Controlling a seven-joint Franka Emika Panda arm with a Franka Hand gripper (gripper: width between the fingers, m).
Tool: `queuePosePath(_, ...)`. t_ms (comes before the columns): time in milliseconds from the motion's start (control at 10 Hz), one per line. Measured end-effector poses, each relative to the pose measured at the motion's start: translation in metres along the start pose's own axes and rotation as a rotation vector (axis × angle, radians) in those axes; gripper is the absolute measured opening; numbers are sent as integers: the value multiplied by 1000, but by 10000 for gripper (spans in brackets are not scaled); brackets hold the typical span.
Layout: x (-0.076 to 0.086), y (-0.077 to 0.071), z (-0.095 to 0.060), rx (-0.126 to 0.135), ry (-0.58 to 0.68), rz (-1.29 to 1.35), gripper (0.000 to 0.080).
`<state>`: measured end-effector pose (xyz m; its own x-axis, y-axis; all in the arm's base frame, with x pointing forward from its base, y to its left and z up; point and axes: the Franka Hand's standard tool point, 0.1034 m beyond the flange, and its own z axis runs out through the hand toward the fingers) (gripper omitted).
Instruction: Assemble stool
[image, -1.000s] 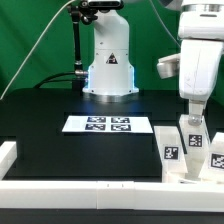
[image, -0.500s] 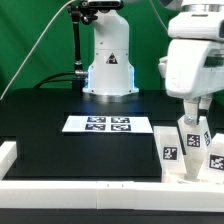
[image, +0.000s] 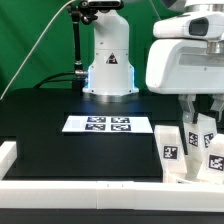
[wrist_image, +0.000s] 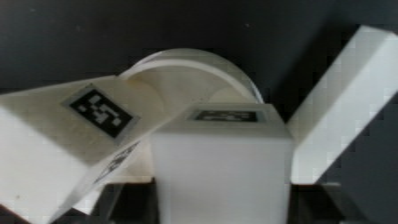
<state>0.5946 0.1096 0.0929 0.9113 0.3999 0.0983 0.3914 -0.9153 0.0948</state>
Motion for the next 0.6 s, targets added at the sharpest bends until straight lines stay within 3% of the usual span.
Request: queuePosePath(600,0,-1,0,3,0,370,338)
